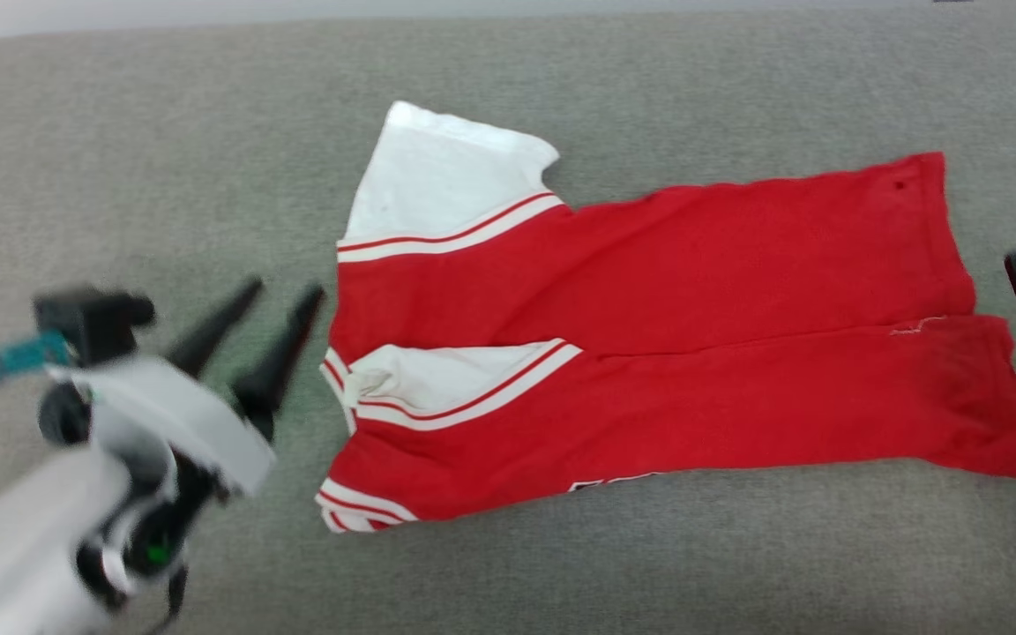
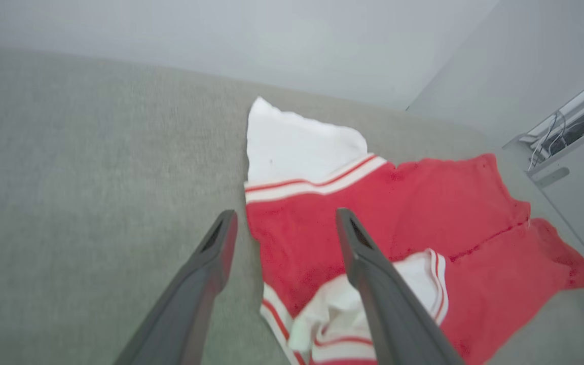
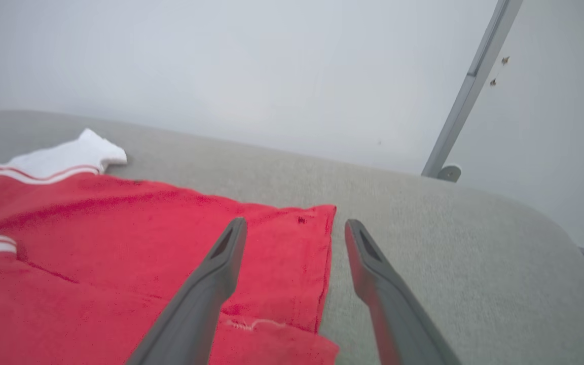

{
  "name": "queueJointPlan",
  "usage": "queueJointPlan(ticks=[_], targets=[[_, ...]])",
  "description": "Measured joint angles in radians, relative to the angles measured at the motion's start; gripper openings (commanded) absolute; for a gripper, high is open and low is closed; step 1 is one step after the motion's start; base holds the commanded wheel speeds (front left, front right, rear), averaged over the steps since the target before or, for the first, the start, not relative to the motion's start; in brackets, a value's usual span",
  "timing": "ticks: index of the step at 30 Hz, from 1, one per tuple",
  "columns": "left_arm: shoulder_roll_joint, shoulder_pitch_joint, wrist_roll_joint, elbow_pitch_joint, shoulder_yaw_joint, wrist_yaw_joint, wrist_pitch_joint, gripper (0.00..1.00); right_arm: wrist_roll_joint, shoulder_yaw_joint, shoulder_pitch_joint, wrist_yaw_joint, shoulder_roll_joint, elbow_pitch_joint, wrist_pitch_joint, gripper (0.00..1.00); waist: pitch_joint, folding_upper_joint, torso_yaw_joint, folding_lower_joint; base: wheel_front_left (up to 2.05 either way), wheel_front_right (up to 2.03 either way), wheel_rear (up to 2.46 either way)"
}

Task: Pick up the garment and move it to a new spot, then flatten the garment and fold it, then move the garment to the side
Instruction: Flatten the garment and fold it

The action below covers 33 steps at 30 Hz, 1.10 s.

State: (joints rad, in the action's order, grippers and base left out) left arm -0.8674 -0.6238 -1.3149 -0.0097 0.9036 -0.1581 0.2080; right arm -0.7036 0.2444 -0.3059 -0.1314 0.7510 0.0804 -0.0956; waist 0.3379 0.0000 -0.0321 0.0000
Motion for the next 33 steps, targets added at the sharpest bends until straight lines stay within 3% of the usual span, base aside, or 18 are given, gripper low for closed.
queueJointPlan(ticks=[4, 10, 17, 20, 27, 28, 29, 33], targets=[[0.062, -0.099, 0.017, 0.156, -0.042, 0.054, 0.022, 1.0, 0.061, -0.071, -0.028, 0.0, -0.123, -0.013, -0.084, 1.0, 0.007, 0.0001, -0.032, 0.0, 0.0, 0.0, 0.0], [0.123, -0.315, 0.098, 0.438, -0.044, 0.1, -0.027, 1.0, 0.109, -0.097, -0.046, 0.0, -0.223, -0.059, -0.118, 1.0, 0.034, 0.0, -0.097, 0.0, 0.0, 0.0, 0.0], [0.184, -0.513, 0.109, 0.72, 0.04, 0.183, -0.345, 1.0, 0.114, -0.08, -0.047, 0.0, -0.263, -0.076, -0.125, 1.0, 0.073, 0.0001, -0.187, 0.0, 0.0, 0.0, 0.0], [0.203, -0.573, 0.095, 0.802, 0.07, 0.201, -0.509, 1.0, 0.105, -0.069, -0.04, 0.0, -0.267, -0.068, -0.123, 1.0, 0.089, 0.0001, -0.223, 0.0, 0.0, 0.0, 0.0], [0.225, -0.696, 0.066, 0.915, 0.099, 0.221, -0.766, 1.0, 0.081, -0.016, -0.043, 0.0, -0.258, -0.066, -0.117, 1.0, 0.137, 0.0, -0.278, 0.0, 0.0, 0.0, 0.0], [0.227, -0.71, 0.063, 0.924, 0.098, 0.226, -0.785, 0.45, 0.078, -0.015, -0.044, 0.0, -0.254, -0.065, -0.117, 1.0, 0.144, 0.0, -0.282, 0.0, 0.0, 0.0, 0.0], [0.23, -0.719, 0.06, 0.929, 0.099, 0.23, -0.794, 0.02, 0.077, -0.014, -0.048, 0.0, -0.247, -0.062, -0.115, 1.0, 0.15, 0.0, -0.286, 0.0, 0.0, 0.0, 0.0], [0.258, -0.75, 0.064, 0.947, 0.108, 0.248, -0.81, 0.0, 0.076, 0.028, -0.117, 0.0, -0.194, -0.048, -0.008, 1.0, 0.172, 0.0001, -0.284, -0.0001, 0.0, 0.0, 0.0]])
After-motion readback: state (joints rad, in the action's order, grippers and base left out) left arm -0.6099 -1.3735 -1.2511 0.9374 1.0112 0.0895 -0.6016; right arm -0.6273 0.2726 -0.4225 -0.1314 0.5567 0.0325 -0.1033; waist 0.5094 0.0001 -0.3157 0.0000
